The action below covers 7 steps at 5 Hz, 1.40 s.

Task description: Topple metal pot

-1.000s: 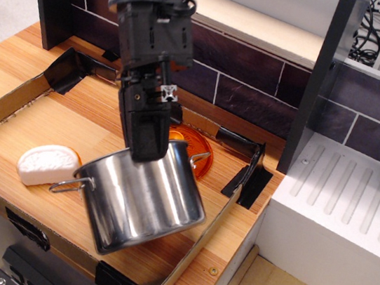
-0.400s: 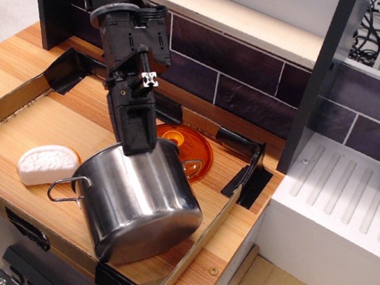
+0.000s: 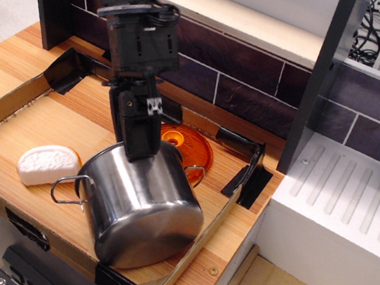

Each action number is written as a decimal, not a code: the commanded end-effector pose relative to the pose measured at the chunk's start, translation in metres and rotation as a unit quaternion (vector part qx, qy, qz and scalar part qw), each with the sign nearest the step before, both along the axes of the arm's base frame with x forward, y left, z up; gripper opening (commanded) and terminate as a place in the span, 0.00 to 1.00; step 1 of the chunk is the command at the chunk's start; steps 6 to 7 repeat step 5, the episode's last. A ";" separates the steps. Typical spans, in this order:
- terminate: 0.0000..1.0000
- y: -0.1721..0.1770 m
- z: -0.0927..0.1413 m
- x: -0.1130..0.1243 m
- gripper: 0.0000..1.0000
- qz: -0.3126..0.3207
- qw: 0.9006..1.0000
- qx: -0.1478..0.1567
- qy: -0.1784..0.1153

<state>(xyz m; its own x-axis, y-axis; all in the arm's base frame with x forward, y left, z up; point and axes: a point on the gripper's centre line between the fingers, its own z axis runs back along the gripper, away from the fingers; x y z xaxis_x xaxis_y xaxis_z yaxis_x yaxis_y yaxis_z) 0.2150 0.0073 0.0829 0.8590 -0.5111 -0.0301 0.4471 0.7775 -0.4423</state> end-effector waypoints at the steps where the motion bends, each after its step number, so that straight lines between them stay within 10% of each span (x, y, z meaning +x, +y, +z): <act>1: 0.00 0.019 0.033 0.010 1.00 0.021 0.992 0.057 -0.114; 3: 0.00 0.023 0.124 0.005 1.00 0.060 0.987 0.026 -0.150; 4: 0.00 0.023 0.124 0.005 1.00 0.060 0.987 0.026 -0.150; 5: 1.00 0.023 0.124 0.005 1.00 0.060 0.987 0.026 -0.150; 7: 1.00 0.023 0.124 0.005 1.00 0.060 0.987 0.026 -0.150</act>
